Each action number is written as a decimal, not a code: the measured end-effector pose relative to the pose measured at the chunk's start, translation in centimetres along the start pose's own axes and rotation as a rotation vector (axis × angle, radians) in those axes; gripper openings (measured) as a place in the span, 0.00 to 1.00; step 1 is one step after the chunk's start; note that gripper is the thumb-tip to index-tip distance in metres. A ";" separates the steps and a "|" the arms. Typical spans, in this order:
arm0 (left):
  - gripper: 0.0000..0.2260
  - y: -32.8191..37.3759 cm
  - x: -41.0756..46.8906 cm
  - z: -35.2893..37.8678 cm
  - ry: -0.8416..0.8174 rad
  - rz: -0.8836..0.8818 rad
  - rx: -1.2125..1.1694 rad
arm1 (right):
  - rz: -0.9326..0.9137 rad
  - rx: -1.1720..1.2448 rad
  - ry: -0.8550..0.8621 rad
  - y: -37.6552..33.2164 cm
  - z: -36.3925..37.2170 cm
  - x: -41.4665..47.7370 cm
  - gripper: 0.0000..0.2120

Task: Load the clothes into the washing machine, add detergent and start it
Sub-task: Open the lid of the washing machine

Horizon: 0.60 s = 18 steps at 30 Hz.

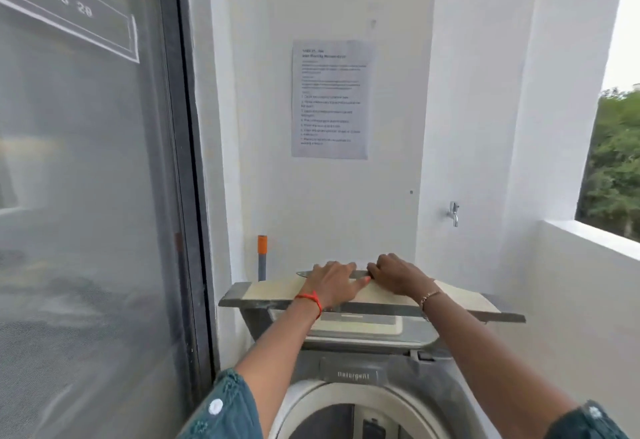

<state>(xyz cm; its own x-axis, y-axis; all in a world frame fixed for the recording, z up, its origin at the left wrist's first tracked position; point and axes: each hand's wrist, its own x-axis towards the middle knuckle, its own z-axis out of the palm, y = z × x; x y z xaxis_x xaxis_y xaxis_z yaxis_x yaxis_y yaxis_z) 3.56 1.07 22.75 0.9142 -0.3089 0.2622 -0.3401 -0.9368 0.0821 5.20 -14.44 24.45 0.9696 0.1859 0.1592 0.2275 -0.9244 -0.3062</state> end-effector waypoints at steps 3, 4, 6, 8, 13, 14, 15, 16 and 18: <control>0.21 -0.8 2.4 0.1 0.066 0.023 0.057 | -0.031 0.021 0.027 0.3 -1.0 1.3 0.23; 0.21 -1.1 3.2 0.1 0.082 0.028 0.080 | -0.043 0.019 0.024 0.5 -1.3 1.8 0.23; 0.21 -1.6 4.8 0.1 0.106 0.031 0.116 | -0.071 0.018 0.026 0.9 -1.7 2.8 0.21; 0.21 -2.1 6.4 0.0 0.096 0.031 0.114 | -0.088 0.037 -0.014 1.4 -2.3 3.9 0.21; 0.21 -3.3 10.9 -0.8 -0.018 -0.011 -0.036 | -0.257 -0.214 -0.099 3.1 -2.1 6.1 0.48; 0.22 -3.6 11.7 -0.9 -0.040 -0.013 -0.045 | -0.295 -0.294 -0.067 3.5 -1.8 6.6 0.51; 0.22 -3.9 12.6 -0.8 -0.057 -0.013 -0.043 | -0.325 -0.344 -0.020 4.0 -1.4 7.3 0.50; 0.22 -4.2 13.3 -0.8 -0.068 -0.015 -0.035 | -0.355 -0.356 0.032 4.4 -1.2 7.9 0.48; 0.22 -4.7 14.7 -0.4 -0.072 -0.021 -0.012 | -0.385 -0.324 0.073 5.0 -0.9 9.3 0.43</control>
<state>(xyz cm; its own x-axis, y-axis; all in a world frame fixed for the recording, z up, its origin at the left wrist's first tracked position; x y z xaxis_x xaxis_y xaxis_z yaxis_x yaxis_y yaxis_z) 18.54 1.01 26.61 0.9346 -0.3003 0.1905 -0.3226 -0.9413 0.0989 15.25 -17.63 25.27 0.8096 0.5201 0.2720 0.5160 -0.8516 0.0922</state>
